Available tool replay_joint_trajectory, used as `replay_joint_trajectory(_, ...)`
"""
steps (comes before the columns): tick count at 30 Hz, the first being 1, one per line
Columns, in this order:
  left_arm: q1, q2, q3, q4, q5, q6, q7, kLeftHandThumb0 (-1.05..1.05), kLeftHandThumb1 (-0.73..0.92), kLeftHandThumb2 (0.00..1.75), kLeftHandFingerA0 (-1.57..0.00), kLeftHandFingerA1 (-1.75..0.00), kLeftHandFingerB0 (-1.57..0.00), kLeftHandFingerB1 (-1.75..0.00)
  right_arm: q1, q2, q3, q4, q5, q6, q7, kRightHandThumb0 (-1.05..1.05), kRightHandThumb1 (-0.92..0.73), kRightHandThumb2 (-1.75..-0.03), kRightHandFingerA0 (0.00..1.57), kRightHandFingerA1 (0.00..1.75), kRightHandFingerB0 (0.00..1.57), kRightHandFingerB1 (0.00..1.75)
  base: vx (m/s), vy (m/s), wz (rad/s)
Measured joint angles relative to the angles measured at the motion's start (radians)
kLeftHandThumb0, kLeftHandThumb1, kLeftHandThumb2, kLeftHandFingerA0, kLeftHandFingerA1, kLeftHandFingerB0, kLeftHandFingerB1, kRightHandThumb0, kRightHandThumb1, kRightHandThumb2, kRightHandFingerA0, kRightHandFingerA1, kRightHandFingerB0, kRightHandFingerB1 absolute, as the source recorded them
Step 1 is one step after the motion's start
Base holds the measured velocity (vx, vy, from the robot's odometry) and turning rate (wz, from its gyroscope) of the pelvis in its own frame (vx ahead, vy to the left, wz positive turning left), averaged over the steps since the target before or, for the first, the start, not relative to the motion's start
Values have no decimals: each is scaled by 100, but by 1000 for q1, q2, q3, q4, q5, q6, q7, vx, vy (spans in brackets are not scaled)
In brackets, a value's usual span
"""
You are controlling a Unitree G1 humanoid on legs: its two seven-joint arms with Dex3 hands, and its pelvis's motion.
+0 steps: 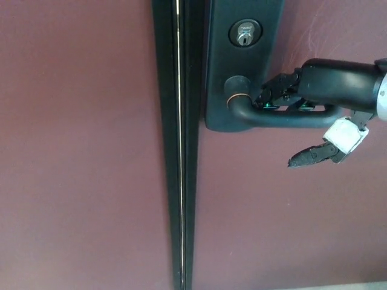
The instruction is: The robot walks towards the door handle and put its right hand on it and twist the handle
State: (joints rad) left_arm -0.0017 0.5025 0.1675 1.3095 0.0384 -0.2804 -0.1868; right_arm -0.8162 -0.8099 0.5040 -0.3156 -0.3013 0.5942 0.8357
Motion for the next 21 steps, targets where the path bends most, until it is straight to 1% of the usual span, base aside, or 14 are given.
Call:
replay_joint_trajectory(4, -1, 0, 2, 0, 0, 0, 0, -30, 29, 61, -55, -86, -51, -70, 6, 6, 7, 18, -29, -20, -3, -50, -52, -56, 47, 38, 51, 38, 0, 0, 0)
replay_joint_trajectory(7, 0, 0, 3, 0, 0, 0, 0, -30, 29, 61, -55, -86, -51, -70, 13, 16, 11, 34, -48, -38, -5, -44, -51, -55, 56, 41, 52, 38, 0, 0, 0)
replay_joint_trajectory(8, 0, 0, 4, 0, 0, 0, 0, -30, 29, 61, -55, -86, -51, -70, 15, 21, 12, 41, -54, -45, -7, -44, -51, -55, 56, 41, 52, 38, 0, 0, 0)
replay_joint_trajectory(9, 0, 0, 4, 0, 0, 0, 0, -30, 29, 61, -55, -86, -51, -70, 17, 25, 11, 46, -59, -52, -8, -39, -51, -56, 63, 43, 56, 39, 0, 0, 0)
replay_joint_trajectory(10, 0, 0, 4, 0, 0, 0, 0, -30, 29, 61, -55, -86, -51, -70, 20, 29, 10, 52, -65, -60, -11, -32, -51, -55, 75, 46, 66, 43, 0, 0, 0)
replay_joint_trajectory(11, 0, 0, 4, 0, 0, 0, 0, -30, 29, 61, -55, -86, -51, -70, 22, 33, 8, 59, -68, -67, -15, -32, -51, -55, 75, 46, 66, 43, 0, 0, 0)
replay_joint_trajectory(12, 0, 0, 4, -1, 0, -1, -1, -30, 29, 61, -55, -85, -51, -70, 25, 38, 4, 70, -74, -77, -19, -24, -53, -56, 80, 49, 74, 47, 0, 0, 0)
replay_joint_trajectory(13, 0, 0, 4, -1, 0, -1, -1, -30, 29, 61, -55, -85, -51, -70, 28, 41, 0, 77, -77, -85, -24, -21, -52, -56, 83, 50, 78, 49, 0, 0, 0)
replay_joint_trajectory(14, 0, 0, 4, -1, 0, -1, -1, -30, 29, 61, -55, -85, -51, -70, 31, 45, -4, 86, -80, -94, -29, -16, -52, -55, 84, 51, 81, 51, 0, 0, 0)
replay_joint_trajectory(21, -1, 0, 5, -1, -1, -1, -4, -31, 29, 61, -55, -85, -52, -71, 68, 66, -40, 107, -97, -151, -66, -12, -54, -56, 86, 55, 79, 52, 0, 0, 0)
